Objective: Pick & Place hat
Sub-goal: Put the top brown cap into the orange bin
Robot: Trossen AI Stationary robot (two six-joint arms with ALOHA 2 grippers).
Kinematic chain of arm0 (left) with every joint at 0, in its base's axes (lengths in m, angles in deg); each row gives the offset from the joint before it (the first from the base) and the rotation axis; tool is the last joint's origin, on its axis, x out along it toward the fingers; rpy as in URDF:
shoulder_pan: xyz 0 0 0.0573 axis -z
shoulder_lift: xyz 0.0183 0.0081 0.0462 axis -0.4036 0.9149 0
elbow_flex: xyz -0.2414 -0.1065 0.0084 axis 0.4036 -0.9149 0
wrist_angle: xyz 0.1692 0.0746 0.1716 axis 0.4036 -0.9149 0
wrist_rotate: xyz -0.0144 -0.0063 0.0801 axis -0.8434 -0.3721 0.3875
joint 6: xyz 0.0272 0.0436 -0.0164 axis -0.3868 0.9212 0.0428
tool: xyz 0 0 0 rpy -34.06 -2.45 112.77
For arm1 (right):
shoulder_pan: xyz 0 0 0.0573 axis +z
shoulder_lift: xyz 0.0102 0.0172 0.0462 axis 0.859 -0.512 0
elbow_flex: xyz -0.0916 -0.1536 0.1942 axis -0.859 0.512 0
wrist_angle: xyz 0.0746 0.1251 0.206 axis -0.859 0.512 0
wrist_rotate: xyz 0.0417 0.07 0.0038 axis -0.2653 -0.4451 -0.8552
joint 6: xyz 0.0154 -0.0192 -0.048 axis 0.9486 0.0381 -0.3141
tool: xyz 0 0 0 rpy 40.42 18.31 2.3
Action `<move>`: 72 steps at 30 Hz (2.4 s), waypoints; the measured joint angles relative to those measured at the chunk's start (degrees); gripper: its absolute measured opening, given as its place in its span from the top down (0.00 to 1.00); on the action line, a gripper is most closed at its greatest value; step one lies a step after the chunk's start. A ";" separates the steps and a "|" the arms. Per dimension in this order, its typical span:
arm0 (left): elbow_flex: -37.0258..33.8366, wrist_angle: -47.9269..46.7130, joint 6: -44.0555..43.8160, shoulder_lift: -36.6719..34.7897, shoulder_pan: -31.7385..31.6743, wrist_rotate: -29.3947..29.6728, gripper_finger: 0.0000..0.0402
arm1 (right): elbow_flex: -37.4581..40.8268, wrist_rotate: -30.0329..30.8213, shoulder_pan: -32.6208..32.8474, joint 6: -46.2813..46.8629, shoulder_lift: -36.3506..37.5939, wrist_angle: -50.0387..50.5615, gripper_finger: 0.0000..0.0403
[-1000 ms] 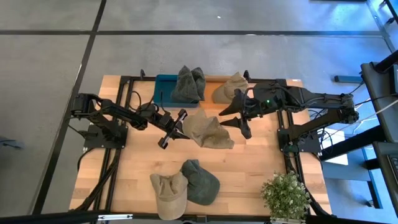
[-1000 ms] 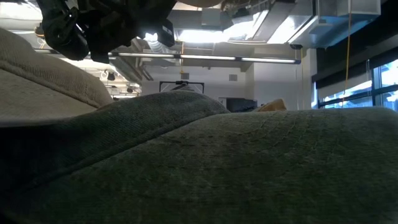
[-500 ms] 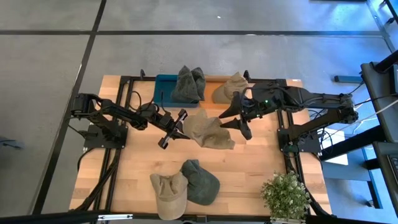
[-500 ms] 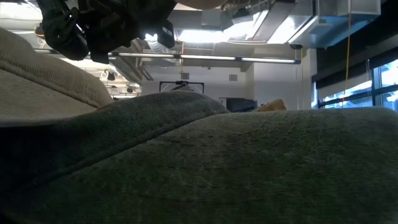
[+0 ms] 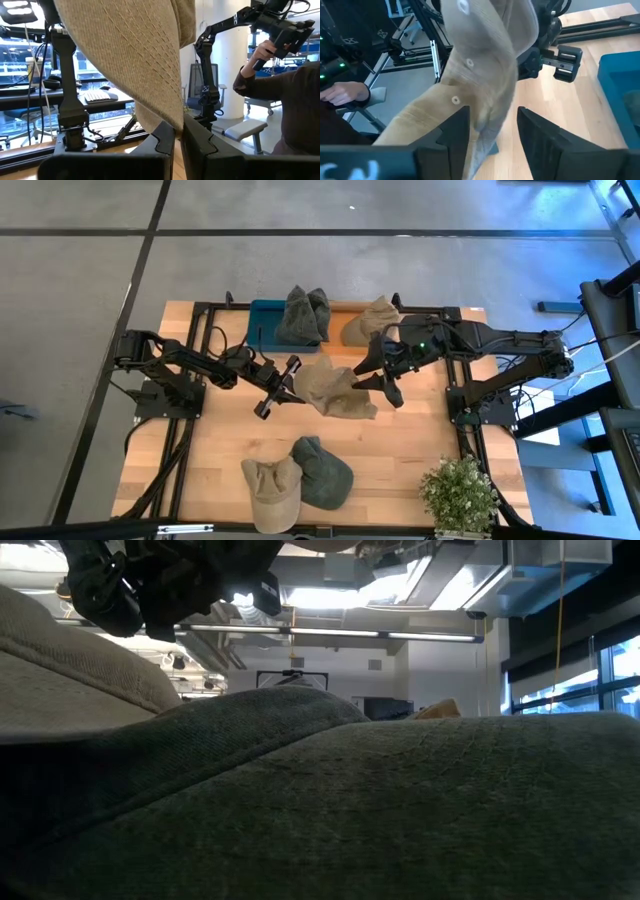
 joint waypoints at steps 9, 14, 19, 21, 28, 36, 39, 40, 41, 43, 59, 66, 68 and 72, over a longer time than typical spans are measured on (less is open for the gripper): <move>0.00 -0.01 -0.46 0.00 0.00 0.02 0.96 | 0.00 -0.21 0.00 -1.52 -0.02 -0.47 0.89; 0.02 -0.01 0.24 0.00 0.00 0.04 0.93 | 0.00 -0.28 0.00 -2.63 -0.02 -0.47 0.92; 0.00 0.05 0.62 0.00 0.00 0.04 0.90 | 0.00 -0.31 0.00 -1.70 -0.02 -0.42 0.92; 0.00 0.09 0.79 0.00 0.00 0.22 0.89 | 0.02 -0.31 0.00 -1.73 -0.02 -0.40 0.92; 0.00 0.51 -2.22 -0.09 -0.57 -1.11 0.74 | 0.09 -0.47 -0.64 -2.83 0.99 -0.34 0.92; -0.28 0.60 -10.40 -2.88 -7.20 -11.18 0.64 | -3.57 -0.48 -3.58 -1.49 3.91 3.89 0.92; -1.82 0.50 -10.15 -3.66 -8.42 -10.84 0.65 | -4.99 -0.50 -5.14 -1.48 4.19 5.69 0.92; -2.38 0.42 -10.12 -3.95 -9.04 -10.70 0.65 | -5.32 -0.47 -5.69 -1.43 4.28 6.85 0.92; -2.81 0.53 -10.10 -4.10 -9.74 -10.11 0.65 | -5.65 -0.47 -6.29 -1.32 4.34 7.56 0.92; -4.17 0.50 -10.04 -4.73 -11.34 -9.30 0.65 | -6.14 -0.43 -7.52 -1.32 4.41 7.68 0.92; -7.19 -0.60 -9.97 -5.42 -15.70 -3.37 0.65 | -2.59 6.14 -23.01 -5.53 3.74 7.39 0.91; -7.19 -0.76 -9.97 -5.42 -15.67 -3.39 0.65 | 4.09 3.83 -29.17 -9.49 2.63 -0.94 0.91; -7.19 -0.78 -9.97 -5.42 -15.69 -3.41 0.65 | 5.58 3.31 -30.48 -10.67 2.09 -2.41 0.91; -7.19 -0.80 -9.97 -5.42 -15.67 -3.45 0.65 | 8.05 3.12 -33.02 -12.09 0.07 -5.32 0.91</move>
